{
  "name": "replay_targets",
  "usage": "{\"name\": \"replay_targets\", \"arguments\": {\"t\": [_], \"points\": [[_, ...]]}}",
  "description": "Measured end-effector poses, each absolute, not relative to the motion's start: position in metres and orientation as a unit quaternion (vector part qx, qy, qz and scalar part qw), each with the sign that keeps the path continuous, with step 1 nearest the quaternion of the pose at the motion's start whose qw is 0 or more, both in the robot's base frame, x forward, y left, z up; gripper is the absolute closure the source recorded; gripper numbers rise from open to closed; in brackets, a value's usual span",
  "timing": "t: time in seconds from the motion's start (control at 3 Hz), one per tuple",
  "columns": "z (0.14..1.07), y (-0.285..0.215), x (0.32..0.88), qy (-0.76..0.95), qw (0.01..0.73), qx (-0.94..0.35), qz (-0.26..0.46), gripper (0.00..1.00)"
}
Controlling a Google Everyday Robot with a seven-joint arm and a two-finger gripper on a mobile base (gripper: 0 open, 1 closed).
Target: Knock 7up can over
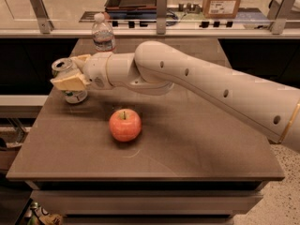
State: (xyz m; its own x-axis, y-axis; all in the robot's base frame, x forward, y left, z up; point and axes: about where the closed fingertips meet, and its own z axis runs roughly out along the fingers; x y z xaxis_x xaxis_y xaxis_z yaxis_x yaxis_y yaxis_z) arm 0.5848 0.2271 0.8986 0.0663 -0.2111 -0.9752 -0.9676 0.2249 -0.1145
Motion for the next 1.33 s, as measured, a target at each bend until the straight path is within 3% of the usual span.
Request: {"name": "replay_targets", "arguments": {"t": [0.33,1.33], "points": [[0.899,0.229,0.583,0.579,0.524,-0.509,0.361,1.0],[0.909,0.177,0.606,0.606,0.517,-0.521,0.307,1.0]]}}
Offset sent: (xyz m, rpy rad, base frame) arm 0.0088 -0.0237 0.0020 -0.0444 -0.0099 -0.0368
